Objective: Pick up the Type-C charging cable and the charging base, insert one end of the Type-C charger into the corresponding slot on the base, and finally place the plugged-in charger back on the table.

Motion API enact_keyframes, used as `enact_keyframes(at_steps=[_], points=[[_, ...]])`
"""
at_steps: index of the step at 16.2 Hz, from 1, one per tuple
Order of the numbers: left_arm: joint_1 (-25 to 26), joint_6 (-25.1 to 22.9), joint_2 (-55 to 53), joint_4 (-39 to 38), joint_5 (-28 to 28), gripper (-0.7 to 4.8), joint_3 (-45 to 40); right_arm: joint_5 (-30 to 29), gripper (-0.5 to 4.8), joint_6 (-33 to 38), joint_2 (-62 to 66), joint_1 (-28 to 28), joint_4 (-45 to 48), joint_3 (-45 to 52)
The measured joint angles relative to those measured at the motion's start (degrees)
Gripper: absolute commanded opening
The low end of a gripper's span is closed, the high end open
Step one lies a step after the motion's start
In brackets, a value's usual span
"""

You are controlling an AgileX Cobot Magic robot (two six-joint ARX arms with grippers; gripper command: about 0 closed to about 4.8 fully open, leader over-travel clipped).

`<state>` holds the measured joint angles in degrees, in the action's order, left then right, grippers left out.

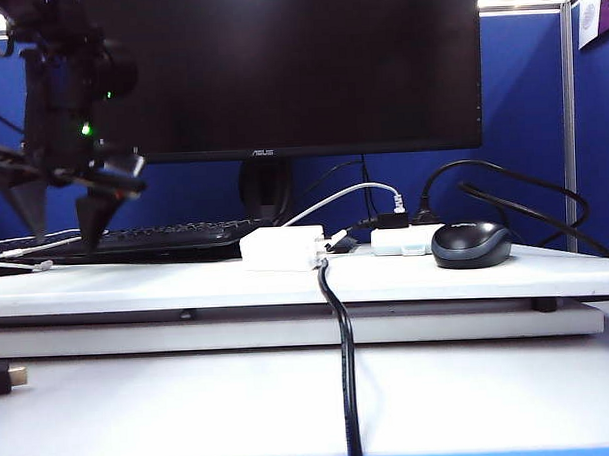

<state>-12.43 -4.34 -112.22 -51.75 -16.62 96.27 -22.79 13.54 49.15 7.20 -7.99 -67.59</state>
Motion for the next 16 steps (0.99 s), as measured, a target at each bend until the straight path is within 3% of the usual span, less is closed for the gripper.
enact_keyframes(at_steps=[13, 16], points=[[0.0, 4.1, -3.9, -0.3, -0.4, 3.48, 1.5, 0.0, -0.01, 0.0, 0.0, 0.0, 0.0, 0.0], [0.6, 9.4, -4.0, -2.0, 2.6, 3.45, 1.8, 0.0, -0.01, 0.0, 0.0, 0.0, 0.0, 0.0]])
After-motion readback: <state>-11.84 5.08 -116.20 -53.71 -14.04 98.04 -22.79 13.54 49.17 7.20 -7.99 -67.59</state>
